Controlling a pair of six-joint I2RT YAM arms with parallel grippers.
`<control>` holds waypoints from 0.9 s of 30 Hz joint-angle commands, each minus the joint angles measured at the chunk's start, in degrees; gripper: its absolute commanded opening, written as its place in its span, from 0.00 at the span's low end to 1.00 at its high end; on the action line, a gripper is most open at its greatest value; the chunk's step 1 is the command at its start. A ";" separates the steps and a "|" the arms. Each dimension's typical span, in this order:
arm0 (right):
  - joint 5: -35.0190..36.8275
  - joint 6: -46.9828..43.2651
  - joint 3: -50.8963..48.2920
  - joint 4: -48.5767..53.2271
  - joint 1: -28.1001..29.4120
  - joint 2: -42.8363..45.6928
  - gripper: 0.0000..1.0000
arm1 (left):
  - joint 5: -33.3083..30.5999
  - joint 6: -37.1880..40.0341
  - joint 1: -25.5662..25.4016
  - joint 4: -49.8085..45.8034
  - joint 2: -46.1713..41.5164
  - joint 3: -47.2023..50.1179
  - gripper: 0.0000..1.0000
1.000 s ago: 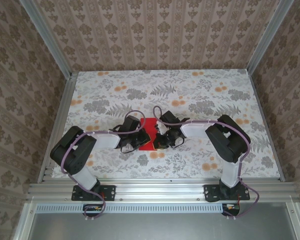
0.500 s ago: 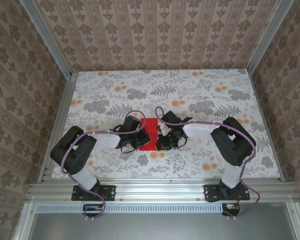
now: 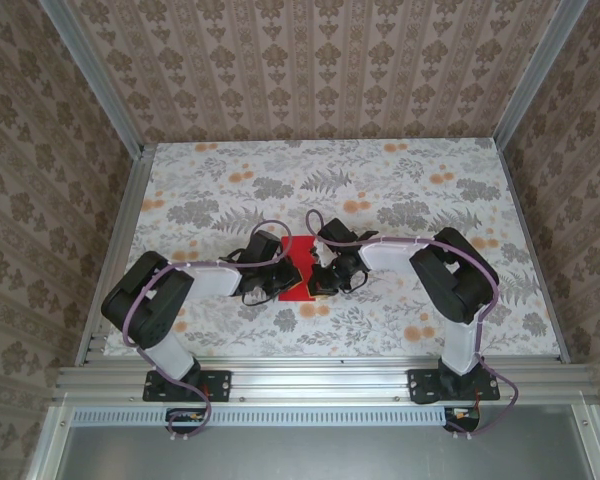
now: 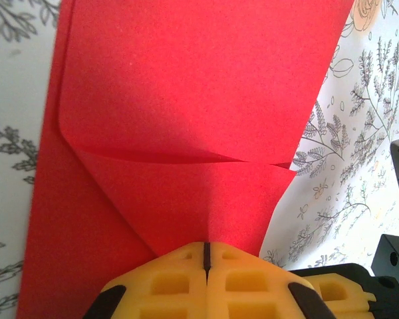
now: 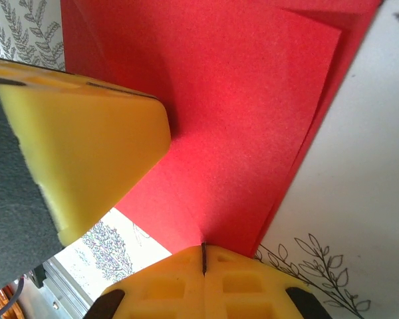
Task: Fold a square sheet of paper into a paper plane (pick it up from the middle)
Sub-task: Fold the triangle a second time at the center of the table.
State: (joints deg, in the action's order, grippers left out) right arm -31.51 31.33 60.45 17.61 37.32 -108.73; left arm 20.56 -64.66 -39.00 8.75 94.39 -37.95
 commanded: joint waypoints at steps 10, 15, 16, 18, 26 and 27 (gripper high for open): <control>3.34 1.58 -2.60 1.22 -0.21 -2.98 0.00 | 2.47 -2.53 -3.38 -1.01 -4.04 0.79 0.04; 3.28 1.83 -2.61 1.12 -0.23 -3.01 0.00 | 0.83 -5.65 -4.40 0.04 -2.62 2.39 0.00; 3.26 1.80 -2.61 1.05 -0.23 -3.07 0.00 | 1.03 -6.22 -4.65 1.13 -2.05 2.53 0.00; 3.29 1.89 -2.61 1.05 -0.23 -3.12 0.00 | 1.42 -7.48 -5.06 2.20 -0.97 2.61 0.00; 3.21 2.42 -2.60 0.86 -0.14 -3.56 0.00 | -0.99 -15.95 -8.32 4.41 0.27 4.52 0.00; 3.20 2.51 -2.51 0.87 -0.14 -3.66 0.00 | -1.82 -17.24 -9.19 5.23 0.47 4.71 0.00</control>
State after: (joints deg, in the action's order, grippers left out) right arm -32.73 33.43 59.61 16.93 36.71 -108.75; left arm 18.00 -77.17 -44.07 14.13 92.18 -35.03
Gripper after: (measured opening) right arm 0.052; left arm 0.058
